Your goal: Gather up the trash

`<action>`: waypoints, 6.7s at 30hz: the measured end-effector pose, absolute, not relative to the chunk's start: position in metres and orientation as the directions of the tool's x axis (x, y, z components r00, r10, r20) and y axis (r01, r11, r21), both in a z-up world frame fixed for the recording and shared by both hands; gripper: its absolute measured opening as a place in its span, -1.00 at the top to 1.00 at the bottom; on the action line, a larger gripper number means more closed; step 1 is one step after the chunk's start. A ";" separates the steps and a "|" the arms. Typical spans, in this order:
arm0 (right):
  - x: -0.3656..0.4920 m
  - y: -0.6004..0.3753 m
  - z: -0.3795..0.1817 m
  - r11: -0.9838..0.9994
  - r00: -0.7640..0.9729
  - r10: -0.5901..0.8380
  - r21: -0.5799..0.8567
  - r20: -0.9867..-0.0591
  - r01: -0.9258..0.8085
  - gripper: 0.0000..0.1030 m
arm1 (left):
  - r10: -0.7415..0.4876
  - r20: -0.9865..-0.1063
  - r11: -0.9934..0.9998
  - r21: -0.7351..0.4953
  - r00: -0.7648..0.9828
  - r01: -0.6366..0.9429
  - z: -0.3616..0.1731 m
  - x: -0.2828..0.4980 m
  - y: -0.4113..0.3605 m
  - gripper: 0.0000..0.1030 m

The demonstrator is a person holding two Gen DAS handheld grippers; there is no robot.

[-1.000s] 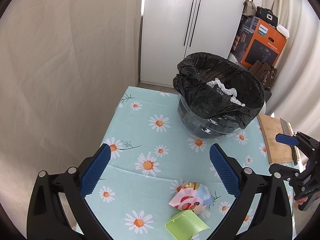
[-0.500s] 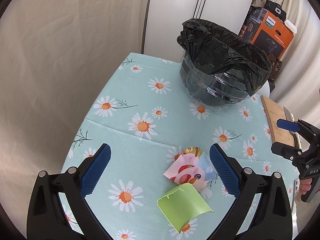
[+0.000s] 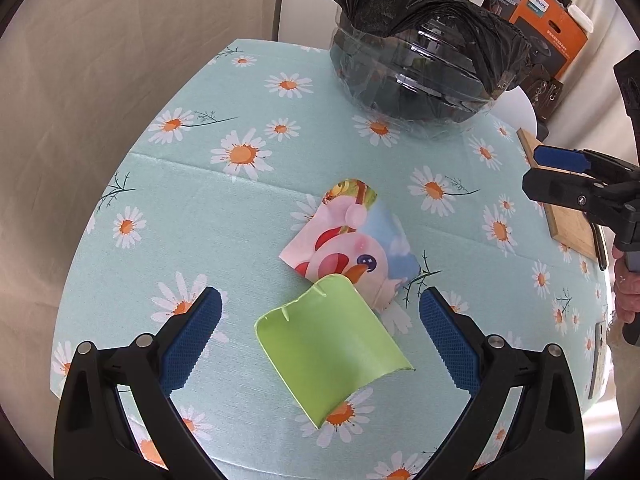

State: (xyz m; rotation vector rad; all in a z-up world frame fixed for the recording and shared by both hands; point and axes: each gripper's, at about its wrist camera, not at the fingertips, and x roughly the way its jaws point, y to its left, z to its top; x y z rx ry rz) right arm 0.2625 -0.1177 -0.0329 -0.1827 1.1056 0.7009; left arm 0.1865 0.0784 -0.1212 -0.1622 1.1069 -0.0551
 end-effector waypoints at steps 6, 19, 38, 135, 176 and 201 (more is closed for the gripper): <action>0.268 -0.109 -0.046 0.758 0.219 0.427 0.216 -0.877 -0.615 -0.72 | -0.151 -0.898 0.980 -0.192 0.413 -0.059 -0.146 0.186 0.075 -0.88; 0.276 -0.075 -0.066 0.717 0.159 0.416 0.215 -0.895 -0.663 -0.72 | -0.152 -0.931 0.980 -0.186 0.332 -0.070 -0.163 0.187 0.089 -0.32; 0.252 -0.006 -0.115 0.568 -0.023 0.411 0.275 -0.912 -0.776 -0.72 | -0.091 -0.954 0.990 -0.119 0.287 -0.081 -0.149 0.142 0.119 -0.32; 0.403 -0.184 0.079 0.723 0.562 0.657 0.207 -0.503 -0.660 0.42 | -0.226 -0.786 0.882 0.086 0.575 0.464 0.045 0.424 0.007 -0.32; 0.375 -0.196 0.066 0.834 0.609 0.503 0.159 -0.614 -0.529 -0.72 | -0.252 -0.749 0.933 -0.019 0.613 0.360 0.031 0.391 0.057 -0.88; 0.223 -0.221 0.066 0.862 0.609 0.451 0.141 -0.652 -0.488 -0.73 | -0.258 -0.711 0.933 -0.005 0.655 0.361 0.017 0.247 0.050 -0.88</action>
